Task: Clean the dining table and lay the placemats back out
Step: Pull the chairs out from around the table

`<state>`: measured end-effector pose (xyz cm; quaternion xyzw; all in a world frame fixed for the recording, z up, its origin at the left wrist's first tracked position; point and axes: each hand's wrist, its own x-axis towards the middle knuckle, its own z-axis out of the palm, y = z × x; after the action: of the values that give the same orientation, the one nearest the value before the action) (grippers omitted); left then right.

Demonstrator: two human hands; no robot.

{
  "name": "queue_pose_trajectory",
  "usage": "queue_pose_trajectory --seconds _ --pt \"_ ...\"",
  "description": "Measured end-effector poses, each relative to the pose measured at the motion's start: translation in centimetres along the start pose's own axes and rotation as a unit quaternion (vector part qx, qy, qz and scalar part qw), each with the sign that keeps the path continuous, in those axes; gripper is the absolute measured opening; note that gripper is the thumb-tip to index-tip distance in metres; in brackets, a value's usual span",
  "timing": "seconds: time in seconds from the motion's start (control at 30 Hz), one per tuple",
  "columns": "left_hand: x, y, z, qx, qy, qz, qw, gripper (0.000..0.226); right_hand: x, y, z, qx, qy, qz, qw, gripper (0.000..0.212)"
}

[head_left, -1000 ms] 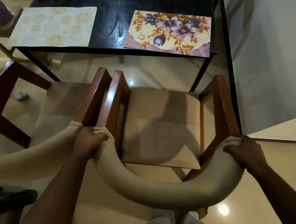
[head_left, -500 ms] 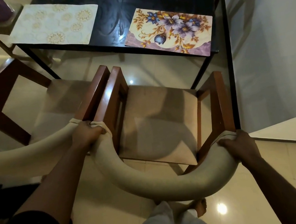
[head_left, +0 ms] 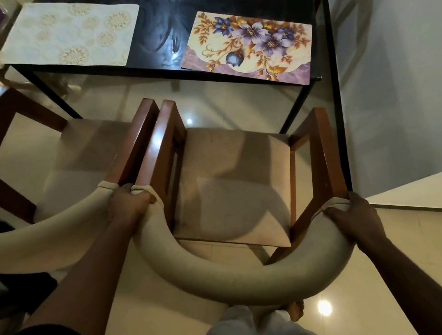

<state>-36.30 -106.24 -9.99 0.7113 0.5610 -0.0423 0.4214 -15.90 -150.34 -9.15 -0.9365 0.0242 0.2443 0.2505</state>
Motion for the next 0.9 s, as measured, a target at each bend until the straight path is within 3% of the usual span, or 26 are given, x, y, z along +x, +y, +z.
queue_pose_trajectory --seconds 0.33,0.63,0.77,0.9 --pt "-0.6 0.6 -0.3 0.029 0.003 -0.018 0.999 0.042 0.1 -0.3 -0.9 -0.014 -0.029 0.002 0.999 0.068" --pt "-2.5 1.0 -0.2 -0.024 0.017 -0.02 0.999 0.058 -0.9 -0.9 0.0 -0.039 -0.031 0.007 0.999 0.07" --pt "-5.3 0.1 0.6 0.04 0.056 0.056 0.996 0.055 -3.3 -0.2 1.2 -0.037 -0.011 -0.028 0.999 0.077" --pt "-8.6 -2.0 1.2 0.091 0.059 0.13 0.986 0.079 -6.3 0.5 2.1 -0.027 -0.012 -0.059 0.998 0.076"
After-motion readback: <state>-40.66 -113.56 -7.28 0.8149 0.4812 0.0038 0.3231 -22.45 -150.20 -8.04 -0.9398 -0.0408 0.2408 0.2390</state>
